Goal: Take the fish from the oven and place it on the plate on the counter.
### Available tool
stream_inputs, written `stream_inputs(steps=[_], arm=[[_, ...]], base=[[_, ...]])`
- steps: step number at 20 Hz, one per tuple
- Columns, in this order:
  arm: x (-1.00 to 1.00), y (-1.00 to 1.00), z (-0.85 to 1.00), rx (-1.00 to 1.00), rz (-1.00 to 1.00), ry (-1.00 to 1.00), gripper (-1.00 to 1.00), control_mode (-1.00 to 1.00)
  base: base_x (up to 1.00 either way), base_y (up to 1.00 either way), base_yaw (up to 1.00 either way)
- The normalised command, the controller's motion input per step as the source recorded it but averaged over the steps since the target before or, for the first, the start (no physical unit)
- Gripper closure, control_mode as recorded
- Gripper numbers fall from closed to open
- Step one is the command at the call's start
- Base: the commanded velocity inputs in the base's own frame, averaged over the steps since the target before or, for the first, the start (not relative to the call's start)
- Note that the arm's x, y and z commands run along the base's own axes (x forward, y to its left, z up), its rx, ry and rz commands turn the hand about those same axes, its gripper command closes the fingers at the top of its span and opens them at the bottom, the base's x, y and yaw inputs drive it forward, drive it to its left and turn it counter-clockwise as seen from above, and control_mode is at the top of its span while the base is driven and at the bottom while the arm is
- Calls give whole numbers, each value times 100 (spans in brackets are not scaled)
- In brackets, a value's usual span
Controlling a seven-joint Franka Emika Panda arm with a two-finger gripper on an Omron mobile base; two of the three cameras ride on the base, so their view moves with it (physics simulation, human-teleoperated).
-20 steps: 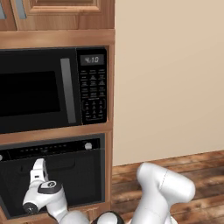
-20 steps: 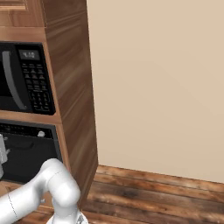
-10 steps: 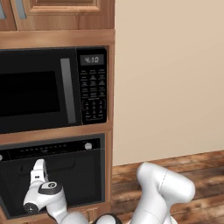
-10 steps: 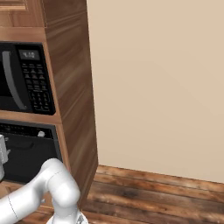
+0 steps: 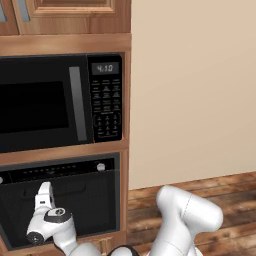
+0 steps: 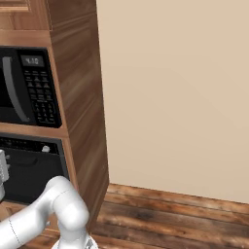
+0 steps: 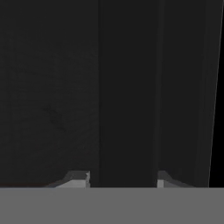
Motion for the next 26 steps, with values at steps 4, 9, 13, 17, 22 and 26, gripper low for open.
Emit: stream_inputs(steps=[4, 9, 13, 17, 22, 26], arm=[[-8, 0, -23, 0, 0, 5, 100, -100], [-62, 0, -87, -1, 0, 20, 100, -100], [-69, 0, -98, -1, 0, 25, 100, -100], [-74, 0, -100, -1, 0, 24, 100, -100], [-87, 0, -100, -3, 1, 26, 100, -100], [-100, 0, -100, -3, 3, 22, 100, -100]], base=[[0, 0, 0], [0, 0, 0], [0, 0, 0], [0, 0, 0], [0, 0, 0], [0, 0, 0]])
